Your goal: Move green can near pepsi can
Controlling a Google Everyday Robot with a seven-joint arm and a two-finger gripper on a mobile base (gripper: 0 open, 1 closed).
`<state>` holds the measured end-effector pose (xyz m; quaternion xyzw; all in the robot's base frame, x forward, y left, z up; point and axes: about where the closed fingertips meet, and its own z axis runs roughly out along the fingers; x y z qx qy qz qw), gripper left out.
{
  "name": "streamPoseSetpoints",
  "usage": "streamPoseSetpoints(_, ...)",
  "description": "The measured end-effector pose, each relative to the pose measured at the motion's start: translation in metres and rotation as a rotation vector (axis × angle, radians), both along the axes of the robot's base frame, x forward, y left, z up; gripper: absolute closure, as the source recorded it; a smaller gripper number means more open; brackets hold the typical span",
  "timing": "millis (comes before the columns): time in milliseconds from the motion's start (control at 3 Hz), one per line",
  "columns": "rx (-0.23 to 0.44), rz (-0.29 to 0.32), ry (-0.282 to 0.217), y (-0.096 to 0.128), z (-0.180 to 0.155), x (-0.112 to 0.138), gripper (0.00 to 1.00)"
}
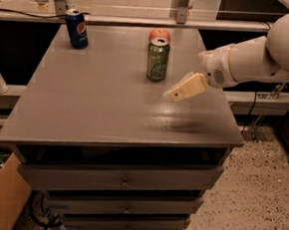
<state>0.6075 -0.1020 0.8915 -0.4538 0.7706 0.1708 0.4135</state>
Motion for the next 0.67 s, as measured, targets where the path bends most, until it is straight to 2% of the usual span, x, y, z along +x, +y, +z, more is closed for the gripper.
streamPoseSetpoints(333, 0.095, 0.036, -0.04, 0.025, -0.001, 0.022, 0.0)
streamPoseSetpoints(667, 0.177, 0.103, -0.114, 0.051, -0.017, 0.069, 0.0)
